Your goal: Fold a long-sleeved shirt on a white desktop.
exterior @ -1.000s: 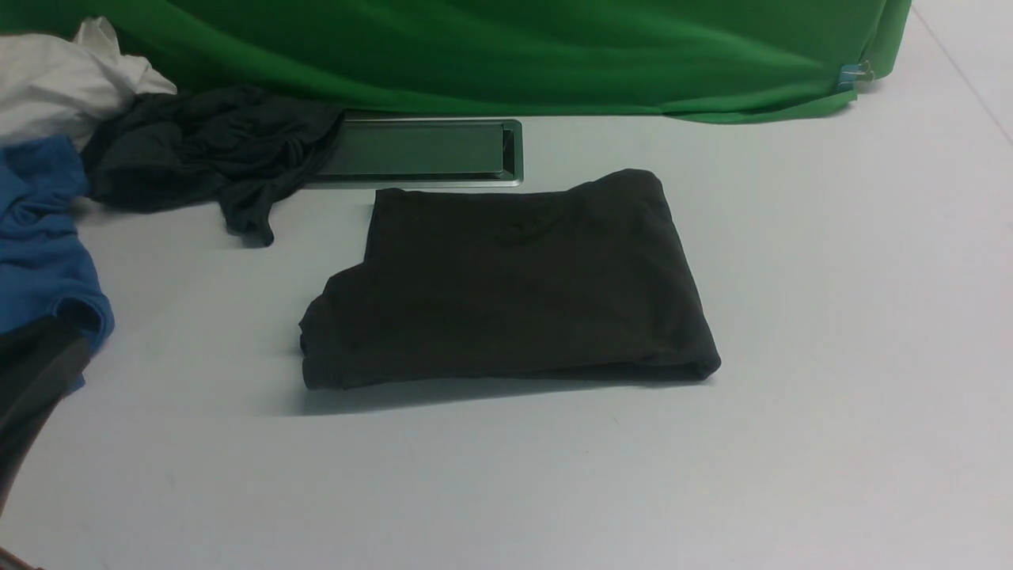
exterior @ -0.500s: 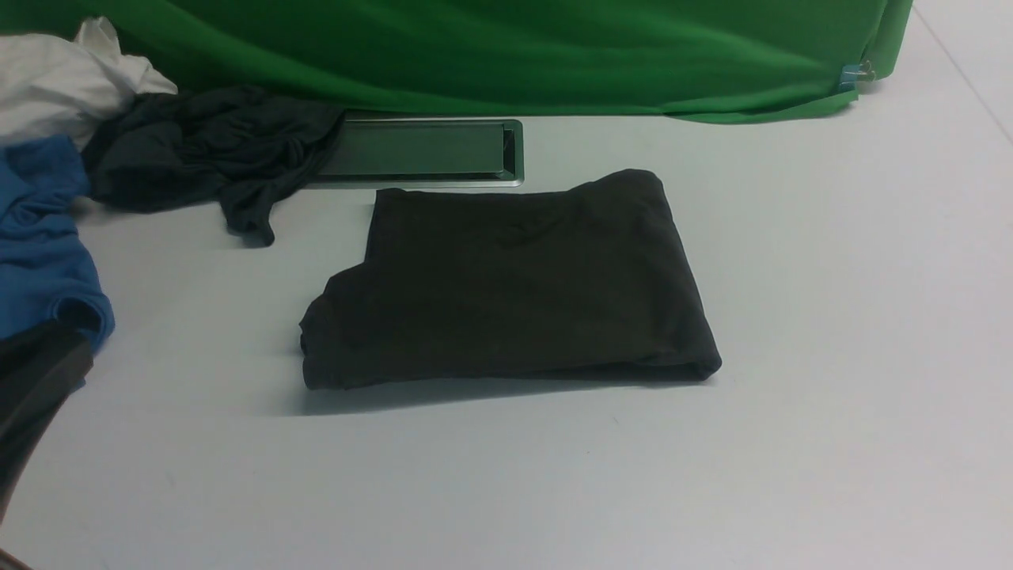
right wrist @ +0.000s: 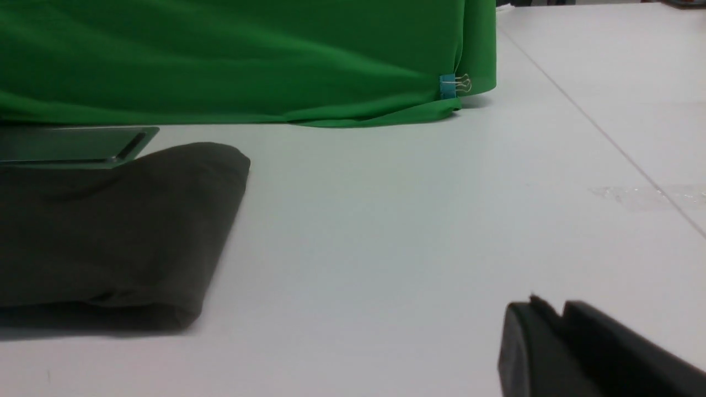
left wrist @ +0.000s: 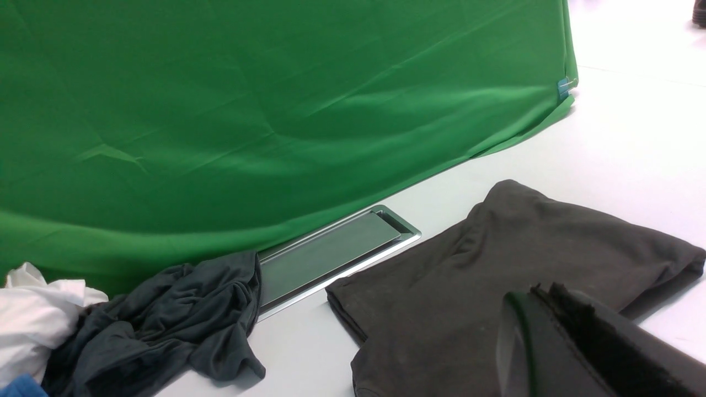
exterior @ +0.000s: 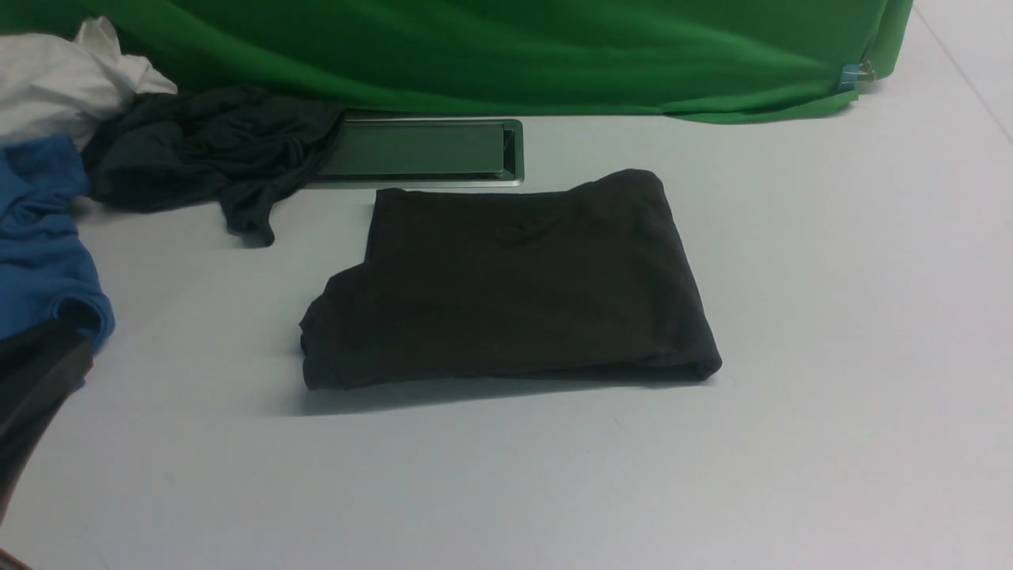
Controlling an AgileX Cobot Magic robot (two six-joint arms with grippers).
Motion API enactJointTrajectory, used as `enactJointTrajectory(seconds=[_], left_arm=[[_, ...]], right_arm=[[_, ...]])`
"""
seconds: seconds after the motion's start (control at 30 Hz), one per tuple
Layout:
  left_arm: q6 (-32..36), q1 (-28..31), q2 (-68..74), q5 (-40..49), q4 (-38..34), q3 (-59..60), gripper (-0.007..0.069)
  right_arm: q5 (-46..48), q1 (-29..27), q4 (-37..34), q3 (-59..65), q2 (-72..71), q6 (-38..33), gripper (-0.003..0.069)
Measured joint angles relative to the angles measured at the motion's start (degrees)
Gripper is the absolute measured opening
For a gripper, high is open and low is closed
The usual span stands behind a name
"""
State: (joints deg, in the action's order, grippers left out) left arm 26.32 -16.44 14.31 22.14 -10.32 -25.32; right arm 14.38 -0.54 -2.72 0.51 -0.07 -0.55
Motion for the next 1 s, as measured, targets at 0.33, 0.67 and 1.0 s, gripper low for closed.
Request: enactJointTrajectory(seconds=[0.33, 0.67, 1.0], left_arm=[[0.00, 0.00, 0.00, 0.00, 0.00, 0.00, 0.0018], [0.00, 0.00, 0.00, 0.00, 0.00, 0.00, 0.0018], [-3.92, 5.60, -2.23, -4.65, 0.79, 2.97, 0.0018]], right_arm=[[0.00, 0.00, -0.05, 0.00, 0.00, 0.05, 0.0090], [0.00, 0.00, -0.05, 0.00, 0.00, 0.11, 0.0121], [0.00, 0.00, -0.05, 0.00, 0.00, 0.05, 0.0150]])
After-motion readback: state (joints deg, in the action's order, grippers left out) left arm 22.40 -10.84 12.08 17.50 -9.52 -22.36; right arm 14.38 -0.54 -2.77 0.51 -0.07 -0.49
